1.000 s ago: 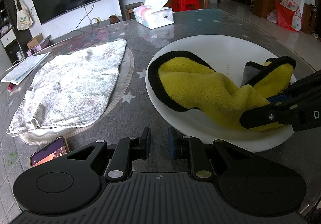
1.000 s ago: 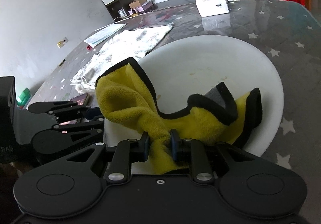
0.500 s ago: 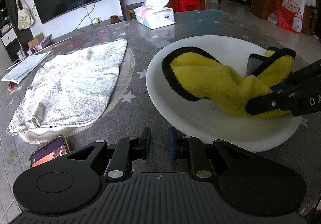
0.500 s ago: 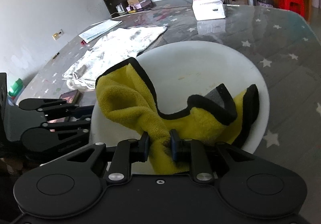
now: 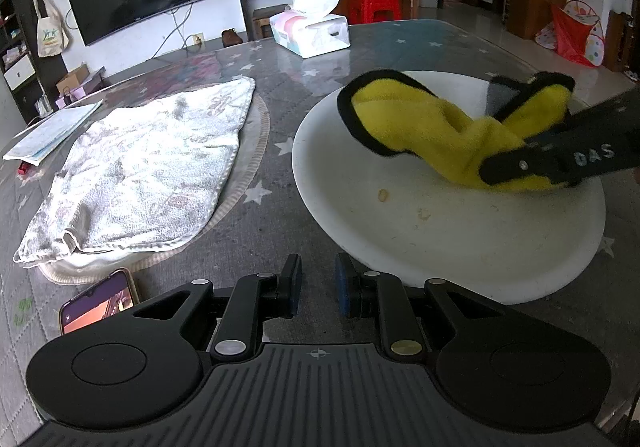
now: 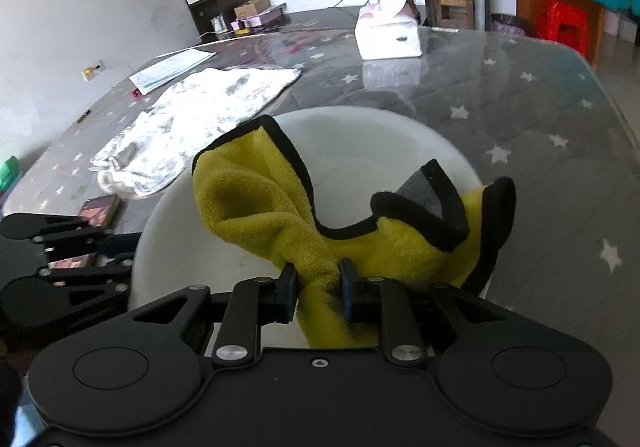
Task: Clean bowl
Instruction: 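Rub the yellow cloth across the bowl bottom with the right gripper, then wipe the yellow cloth along the bowl wall with the right gripper, then lift the yellow cloth out of the bowl with the right gripper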
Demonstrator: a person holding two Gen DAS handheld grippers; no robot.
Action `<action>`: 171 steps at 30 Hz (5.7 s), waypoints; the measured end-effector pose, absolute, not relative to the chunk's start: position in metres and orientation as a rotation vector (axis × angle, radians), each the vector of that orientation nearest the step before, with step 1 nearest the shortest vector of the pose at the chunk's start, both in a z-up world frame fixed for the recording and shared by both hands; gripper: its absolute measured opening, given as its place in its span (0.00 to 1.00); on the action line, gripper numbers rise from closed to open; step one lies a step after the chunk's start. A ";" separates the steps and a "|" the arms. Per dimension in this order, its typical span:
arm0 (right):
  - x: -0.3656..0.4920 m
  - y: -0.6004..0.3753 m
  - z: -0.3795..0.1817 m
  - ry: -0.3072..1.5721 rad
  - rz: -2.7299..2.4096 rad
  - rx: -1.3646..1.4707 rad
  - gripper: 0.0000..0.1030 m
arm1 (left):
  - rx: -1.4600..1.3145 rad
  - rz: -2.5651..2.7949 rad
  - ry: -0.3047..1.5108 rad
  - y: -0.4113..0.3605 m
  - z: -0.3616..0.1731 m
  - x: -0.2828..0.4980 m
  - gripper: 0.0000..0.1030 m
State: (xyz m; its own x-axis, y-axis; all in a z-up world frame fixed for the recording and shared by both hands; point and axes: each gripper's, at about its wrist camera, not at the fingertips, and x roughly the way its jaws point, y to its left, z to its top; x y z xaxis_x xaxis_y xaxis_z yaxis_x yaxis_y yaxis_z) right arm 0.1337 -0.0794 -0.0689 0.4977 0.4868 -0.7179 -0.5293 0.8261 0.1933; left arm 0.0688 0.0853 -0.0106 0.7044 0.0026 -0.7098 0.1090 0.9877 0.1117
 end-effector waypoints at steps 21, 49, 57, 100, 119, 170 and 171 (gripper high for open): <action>0.154 -0.056 -0.073 0.751 0.556 -0.234 0.25 | 0.038 -0.054 0.810 0.101 0.010 0.072 0.18; 0.162 -0.053 -0.073 0.744 0.568 -0.229 0.25 | -0.060 -0.046 0.808 0.090 0.018 0.080 0.22; 0.169 -0.044 -0.074 0.734 0.575 -0.246 0.25 | -0.085 -0.046 0.823 0.088 0.008 0.083 0.24; 0.118 -0.051 -0.064 0.822 0.727 -0.223 0.25 | 0.040 -0.081 0.812 0.084 0.006 0.094 0.26; 0.112 -0.086 -0.063 0.783 0.618 -0.263 0.25 | 0.192 -0.078 0.733 0.065 0.019 0.092 0.26; 0.073 -0.177 -0.068 0.743 0.372 0.073 0.25 | 0.388 -0.189 0.669 0.031 0.031 0.076 0.31; 0.073 -0.177 -0.069 0.746 0.372 0.070 0.25 | 0.389 -0.214 0.663 0.027 0.033 0.072 0.31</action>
State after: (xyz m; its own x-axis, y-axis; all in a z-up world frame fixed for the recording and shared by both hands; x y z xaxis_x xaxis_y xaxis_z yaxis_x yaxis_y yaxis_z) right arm 0.0727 -0.1767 -0.0690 0.6726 0.3545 -0.6496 -0.3055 0.9325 0.1926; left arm 0.0719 0.0274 0.0328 0.7702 -0.0696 -0.6340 0.3140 0.9066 0.2819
